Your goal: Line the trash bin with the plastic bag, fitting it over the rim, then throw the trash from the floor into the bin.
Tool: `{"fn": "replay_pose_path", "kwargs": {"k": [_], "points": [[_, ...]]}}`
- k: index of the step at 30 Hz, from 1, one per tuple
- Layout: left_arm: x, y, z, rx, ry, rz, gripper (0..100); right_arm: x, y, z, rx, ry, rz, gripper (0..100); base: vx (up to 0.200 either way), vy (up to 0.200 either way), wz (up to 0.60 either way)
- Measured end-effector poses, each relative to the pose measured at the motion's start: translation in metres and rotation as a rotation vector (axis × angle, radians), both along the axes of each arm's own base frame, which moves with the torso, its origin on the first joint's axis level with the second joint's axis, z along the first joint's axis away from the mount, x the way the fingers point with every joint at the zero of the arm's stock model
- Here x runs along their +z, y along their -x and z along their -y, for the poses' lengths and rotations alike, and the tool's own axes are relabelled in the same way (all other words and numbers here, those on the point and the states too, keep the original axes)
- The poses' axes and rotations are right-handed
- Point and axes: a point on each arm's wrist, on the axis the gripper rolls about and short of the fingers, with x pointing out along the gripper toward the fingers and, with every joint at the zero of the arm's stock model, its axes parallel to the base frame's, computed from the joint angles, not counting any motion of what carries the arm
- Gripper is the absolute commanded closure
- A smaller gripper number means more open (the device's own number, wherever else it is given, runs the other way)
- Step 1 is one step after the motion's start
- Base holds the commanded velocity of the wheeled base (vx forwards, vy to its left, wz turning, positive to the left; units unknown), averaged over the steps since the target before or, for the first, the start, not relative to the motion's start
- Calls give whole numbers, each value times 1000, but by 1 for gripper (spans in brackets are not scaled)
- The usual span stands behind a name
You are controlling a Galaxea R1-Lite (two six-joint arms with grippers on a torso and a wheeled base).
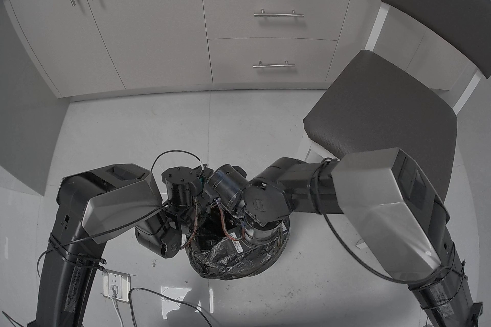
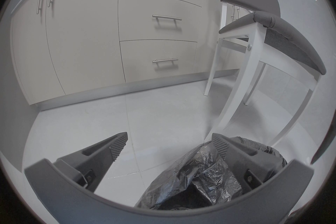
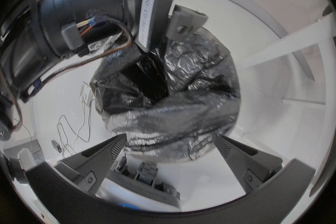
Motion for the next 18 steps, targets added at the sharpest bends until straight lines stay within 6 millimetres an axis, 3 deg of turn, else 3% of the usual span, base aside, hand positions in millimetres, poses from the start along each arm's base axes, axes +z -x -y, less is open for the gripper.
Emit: {"fn": "replay_pose_path", "kwargs": {"k": [9,18], "points": [[-1,0,-1,7,23,-13,0,-34,-22,-10,50,-58,78,0,0,0,0],[0,1,-1,7,27,-5,0,-57,-21,-2,44,21,3,0,0,0,0]]}}
